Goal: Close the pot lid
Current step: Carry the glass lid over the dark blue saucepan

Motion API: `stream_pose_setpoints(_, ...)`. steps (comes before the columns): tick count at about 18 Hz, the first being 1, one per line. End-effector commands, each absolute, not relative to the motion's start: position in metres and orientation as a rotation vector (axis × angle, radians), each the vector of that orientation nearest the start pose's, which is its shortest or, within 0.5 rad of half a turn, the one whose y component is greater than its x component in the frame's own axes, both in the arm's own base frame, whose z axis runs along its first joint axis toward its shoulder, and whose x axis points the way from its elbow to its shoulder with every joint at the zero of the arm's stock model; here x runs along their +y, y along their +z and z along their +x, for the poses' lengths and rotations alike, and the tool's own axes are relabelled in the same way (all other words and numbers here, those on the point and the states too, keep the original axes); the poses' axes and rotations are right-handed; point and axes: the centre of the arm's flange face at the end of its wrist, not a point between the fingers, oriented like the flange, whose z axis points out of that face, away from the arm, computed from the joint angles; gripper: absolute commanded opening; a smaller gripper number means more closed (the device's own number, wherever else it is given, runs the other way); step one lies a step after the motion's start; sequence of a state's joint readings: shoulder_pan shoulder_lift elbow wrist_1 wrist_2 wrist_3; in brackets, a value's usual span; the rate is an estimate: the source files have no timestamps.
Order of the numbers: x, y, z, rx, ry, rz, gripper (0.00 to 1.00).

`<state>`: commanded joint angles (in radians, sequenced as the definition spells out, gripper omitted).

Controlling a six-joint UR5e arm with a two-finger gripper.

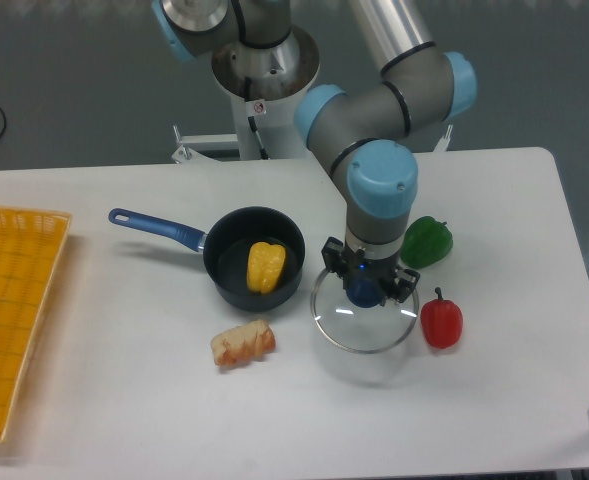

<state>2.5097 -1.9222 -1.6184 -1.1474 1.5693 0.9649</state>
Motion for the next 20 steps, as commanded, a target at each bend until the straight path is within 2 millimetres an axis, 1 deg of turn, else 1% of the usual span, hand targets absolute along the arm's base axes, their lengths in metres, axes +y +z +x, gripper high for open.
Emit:
stream_pose_setpoints(2,0.47,0.314,-0.408,0.05,0.02,-3.13,0.45)
stream_pose_setpoints(4,0.475,0.322,-0.393,0.082,0.0,-3.133,0.45)
stream_pose_setpoints(5,0.477,0.324,-0.389,0.077,-0.002,-3.134,0.45)
stream_pose_setpoints(6,0.482,0.328,-0.378,0.098,-0.002,-3.133,0.45)
stream_pose_setpoints(7,0.485,0.329,-0.372,0.113,-0.012,-3.137,0.45)
stream_pose_setpoints(9,0.483,0.332,-0.365,0.133,-0.044,-3.154,0.45)
stream_pose_setpoints(11,0.487,0.327,-0.351,0.18,-0.075,-3.177,0.45)
stream_pose_setpoints(14,0.478,0.319,-0.338,0.22,-0.099,-3.182,0.45)
stream_pose_setpoints(17,0.466,0.321,-0.323,0.258,-0.108,-3.175,0.45)
stream_pose_setpoints(20,0.463,0.327,-0.317,0.26,-0.102,-3.164,0.45)
